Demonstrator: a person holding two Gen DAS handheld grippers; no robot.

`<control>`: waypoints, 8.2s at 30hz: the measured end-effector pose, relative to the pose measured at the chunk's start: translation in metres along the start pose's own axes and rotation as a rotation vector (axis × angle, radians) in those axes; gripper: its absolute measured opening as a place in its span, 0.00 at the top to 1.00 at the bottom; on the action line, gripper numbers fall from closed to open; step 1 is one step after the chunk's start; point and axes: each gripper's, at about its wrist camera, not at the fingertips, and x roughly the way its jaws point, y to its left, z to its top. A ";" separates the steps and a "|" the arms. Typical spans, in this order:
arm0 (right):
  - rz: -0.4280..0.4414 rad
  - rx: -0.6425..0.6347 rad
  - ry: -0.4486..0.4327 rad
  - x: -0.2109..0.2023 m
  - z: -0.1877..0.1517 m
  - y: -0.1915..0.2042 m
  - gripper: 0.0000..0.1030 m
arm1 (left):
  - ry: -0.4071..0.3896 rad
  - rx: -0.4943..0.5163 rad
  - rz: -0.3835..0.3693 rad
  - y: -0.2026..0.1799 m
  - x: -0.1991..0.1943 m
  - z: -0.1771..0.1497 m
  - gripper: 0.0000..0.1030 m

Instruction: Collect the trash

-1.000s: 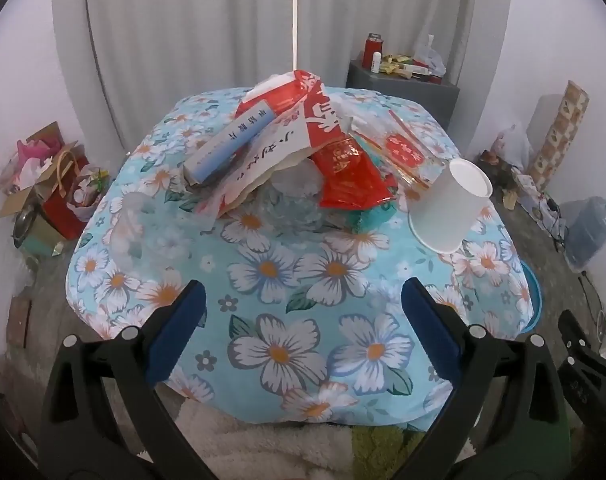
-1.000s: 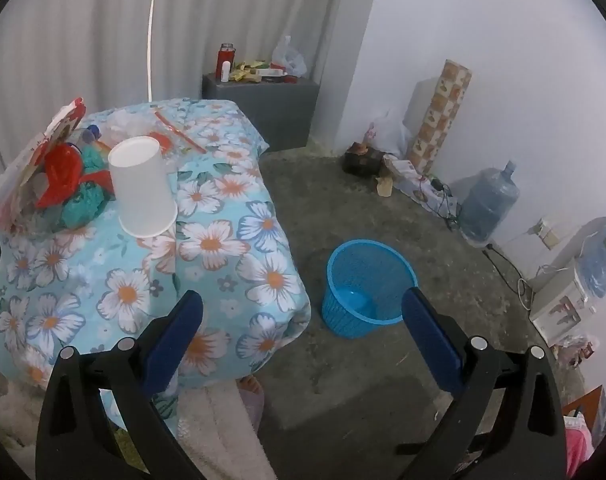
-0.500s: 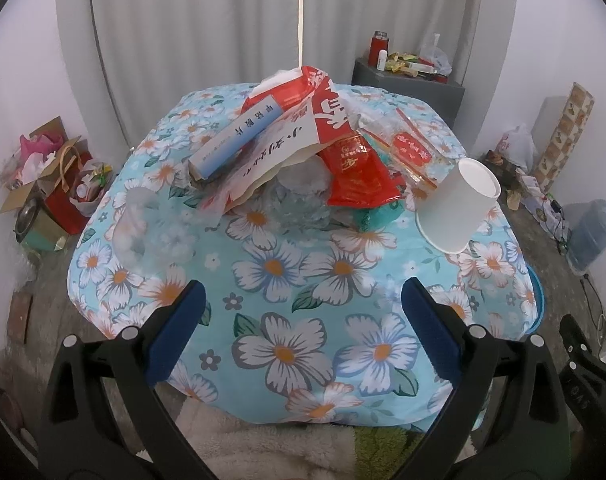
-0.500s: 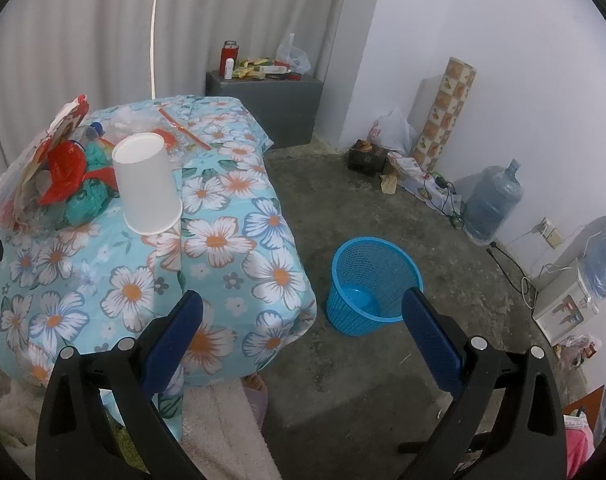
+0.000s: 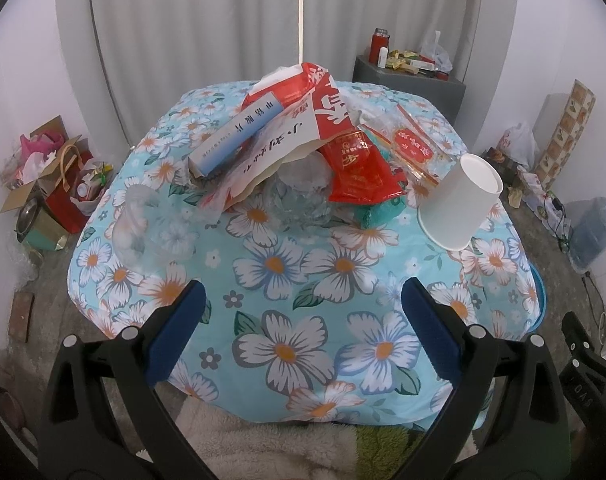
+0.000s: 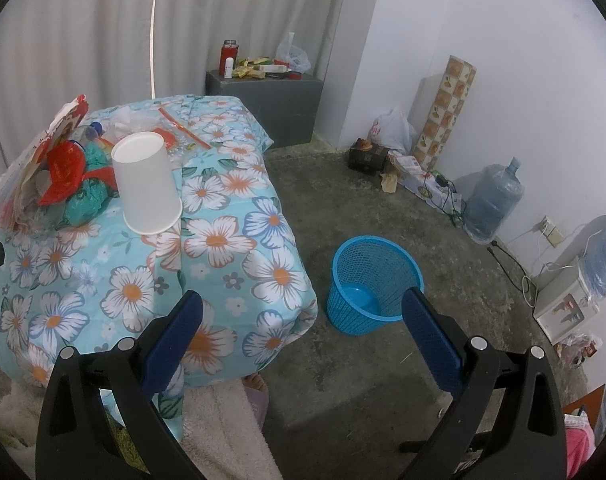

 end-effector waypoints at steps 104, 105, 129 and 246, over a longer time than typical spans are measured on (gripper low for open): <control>0.381 0.383 -0.123 0.038 0.068 -0.066 0.46 | -0.148 0.029 -0.244 0.097 -0.036 0.046 0.96; 0.357 0.406 -0.139 0.037 0.066 -0.078 0.46 | -0.153 0.069 -0.290 0.075 -0.038 0.052 0.96; 0.164 1.134 0.169 0.301 -0.052 -0.310 0.37 | 0.299 0.752 -0.547 -0.501 0.212 0.036 0.87; 0.979 0.263 0.220 0.099 0.160 0.184 0.48 | -0.098 0.017 -0.240 0.187 0.129 0.104 0.67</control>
